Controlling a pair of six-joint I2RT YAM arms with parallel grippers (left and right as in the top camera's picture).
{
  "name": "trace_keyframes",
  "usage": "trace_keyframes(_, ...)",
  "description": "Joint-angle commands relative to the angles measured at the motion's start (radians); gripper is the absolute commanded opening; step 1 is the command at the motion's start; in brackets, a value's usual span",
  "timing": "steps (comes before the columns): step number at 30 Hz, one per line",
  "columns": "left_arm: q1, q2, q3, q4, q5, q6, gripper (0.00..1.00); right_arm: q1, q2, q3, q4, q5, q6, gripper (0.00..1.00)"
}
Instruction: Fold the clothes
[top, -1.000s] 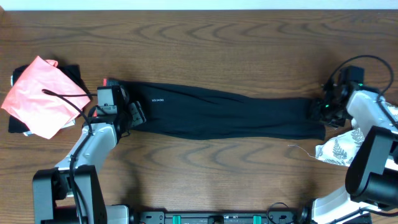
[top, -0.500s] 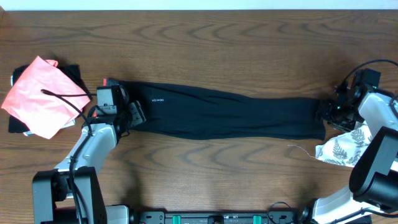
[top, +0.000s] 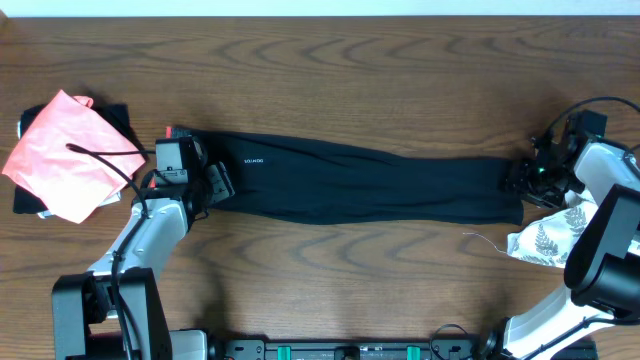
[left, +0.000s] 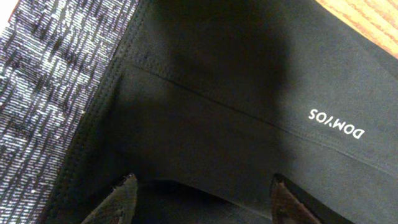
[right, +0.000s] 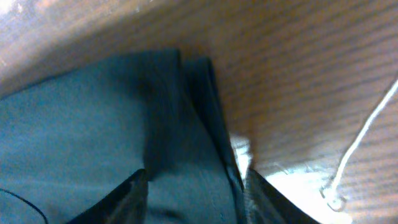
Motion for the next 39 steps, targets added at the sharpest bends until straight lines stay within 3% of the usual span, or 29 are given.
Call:
trace_keyframes(1, -0.001, -0.011, 0.013, -0.003, 0.004, 0.006, 0.69, 0.006, 0.112, -0.063, -0.002, -0.063, -0.007, 0.45)
trace_keyframes(11, -0.001, -0.011, 0.013, -0.003, 0.004, 0.006, 0.69, 0.006, 0.111, -0.063, -0.021, -0.161, -0.047, 0.42)
trace_keyframes(18, -0.001, -0.011, 0.013, -0.003, 0.004, 0.006, 0.69, 0.005, 0.111, -0.063, -0.012, -0.160, -0.047, 0.03)
trace_keyframes(19, -0.001, -0.011, 0.013, -0.003, 0.004, 0.006, 0.69, 0.003, 0.111, -0.063, -0.007, -0.160, -0.047, 0.01)
trace_keyframes(24, -0.001, -0.011, 0.013, -0.003, 0.028, 0.006, 0.69, -0.015, 0.103, -0.005, -0.022, -0.149, -0.037, 0.01)
trace_keyframes(28, -0.001, -0.014, 0.013, 0.001, 0.127, 0.006, 0.70, -0.035, 0.080, 0.115, -0.108, -0.101, -0.010, 0.01)
trace_keyframes(33, -0.001, -0.063, 0.013, 0.008, 0.224, 0.006, 0.99, -0.054, 0.076, 0.268, -0.213, -0.049, 0.003, 0.01)
trace_keyframes(39, 0.000, -0.195, 0.013, 0.011, 0.216, 0.006, 0.98, -0.085, 0.076, 0.373, -0.284, 0.024, 0.002, 0.01)
